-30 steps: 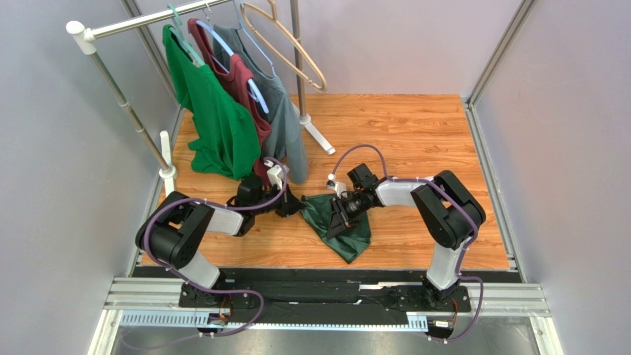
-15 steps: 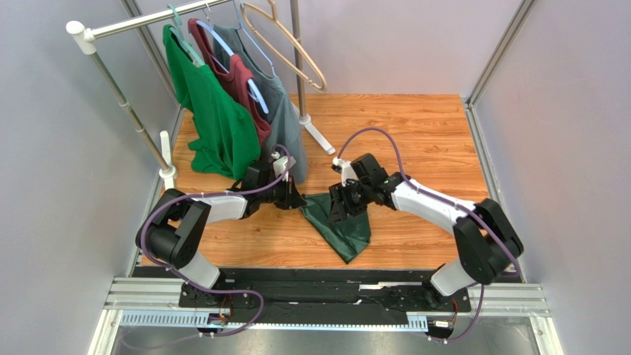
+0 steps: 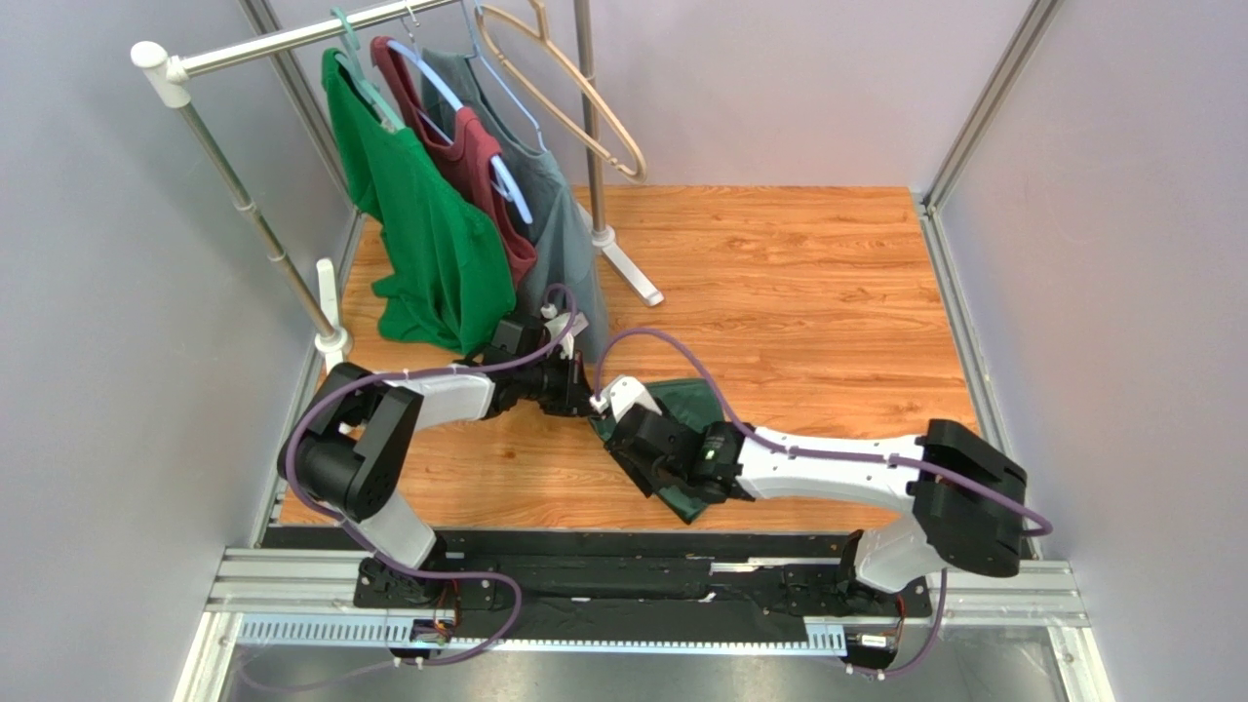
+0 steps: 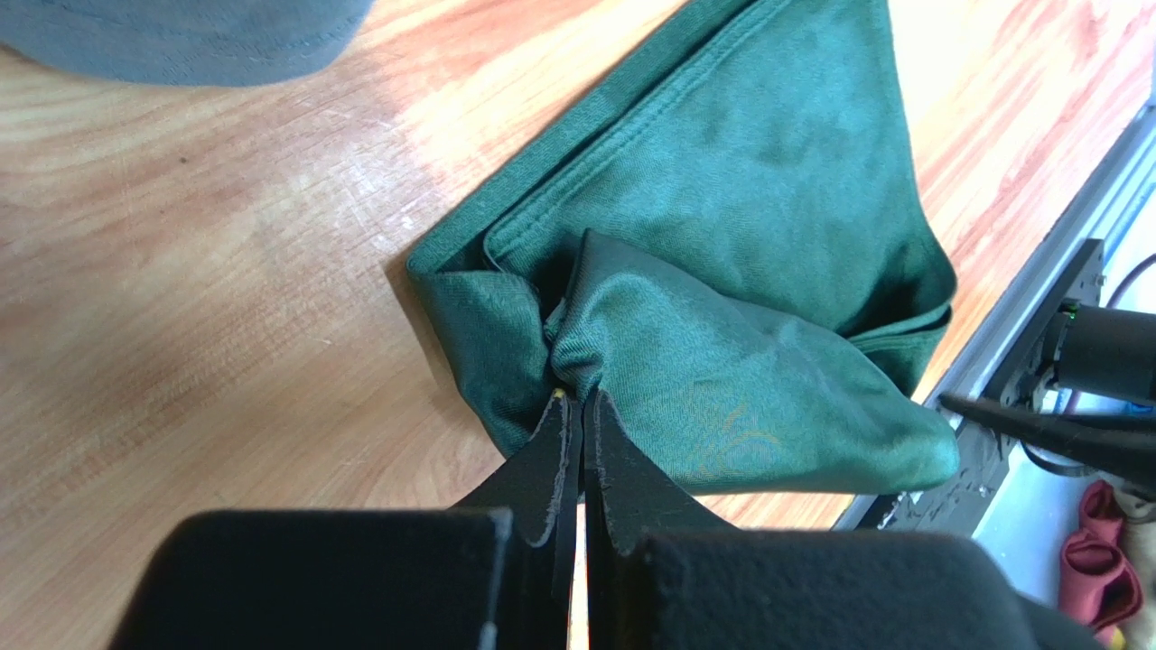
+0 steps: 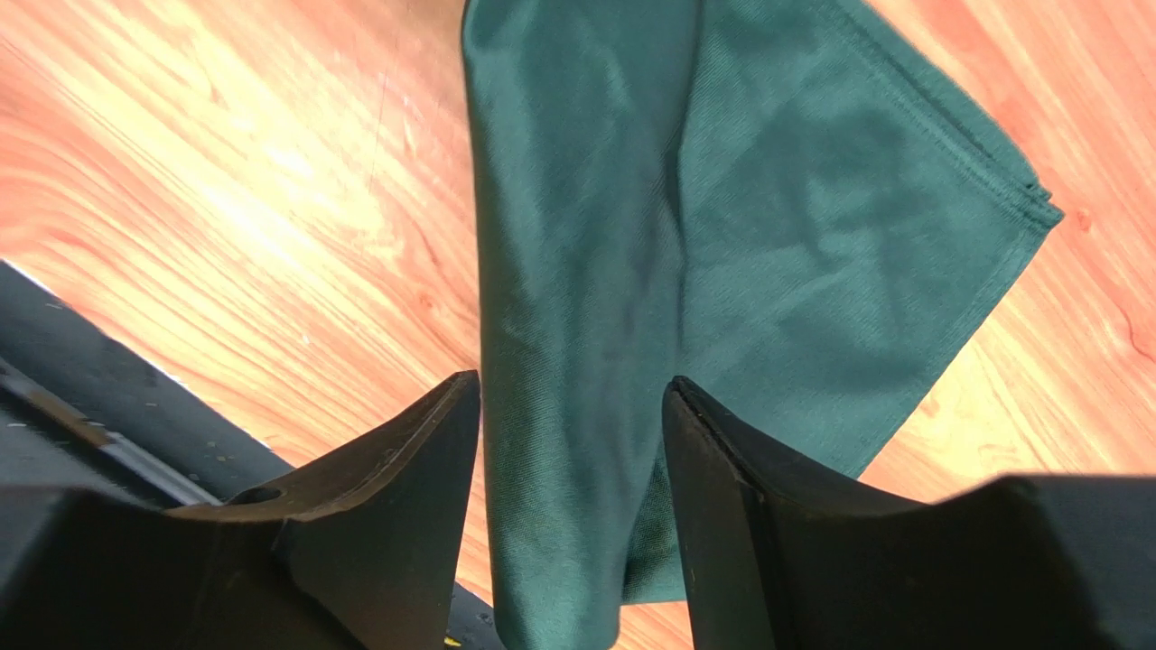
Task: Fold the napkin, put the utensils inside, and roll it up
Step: Roll the napkin with the utensil
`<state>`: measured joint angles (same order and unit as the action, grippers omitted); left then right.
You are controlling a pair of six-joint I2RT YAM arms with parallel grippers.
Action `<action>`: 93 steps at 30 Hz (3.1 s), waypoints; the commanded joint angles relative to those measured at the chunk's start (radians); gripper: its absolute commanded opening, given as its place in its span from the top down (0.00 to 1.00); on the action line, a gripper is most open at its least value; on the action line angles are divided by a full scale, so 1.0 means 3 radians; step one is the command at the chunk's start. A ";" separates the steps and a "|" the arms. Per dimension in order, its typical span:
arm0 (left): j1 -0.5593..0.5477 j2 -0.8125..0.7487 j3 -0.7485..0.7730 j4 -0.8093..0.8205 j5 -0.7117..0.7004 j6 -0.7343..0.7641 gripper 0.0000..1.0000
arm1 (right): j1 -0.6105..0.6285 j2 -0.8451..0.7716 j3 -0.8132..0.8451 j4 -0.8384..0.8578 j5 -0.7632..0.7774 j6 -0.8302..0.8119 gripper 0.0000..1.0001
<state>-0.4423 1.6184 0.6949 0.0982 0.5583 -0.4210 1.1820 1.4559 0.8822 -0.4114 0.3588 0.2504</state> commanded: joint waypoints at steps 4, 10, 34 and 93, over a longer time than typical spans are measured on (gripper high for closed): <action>0.0017 0.0102 0.0159 -0.0123 0.0010 -0.0013 1.00 | 0.0370 0.0316 -0.0031 0.0149 0.0650 0.0080 0.47; 0.0017 0.0087 0.0210 -0.0225 -0.0005 0.0038 1.00 | 0.0519 0.0408 -0.0062 0.0216 0.0635 0.0137 0.48; 0.0017 -0.0087 0.0210 -0.0220 0.0057 0.0069 1.00 | 0.0136 0.0827 -0.0302 0.0287 -0.0009 0.0377 0.51; -0.0412 -0.0026 -0.0440 0.1662 0.0772 0.0708 0.34 | -0.2094 0.1666 0.0250 0.0369 -0.4187 -0.0236 1.00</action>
<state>-0.5552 1.5795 0.5117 0.5957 0.7357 -0.2634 0.5915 1.9091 0.9310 -0.2462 -0.9554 0.2516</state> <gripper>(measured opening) 0.660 0.040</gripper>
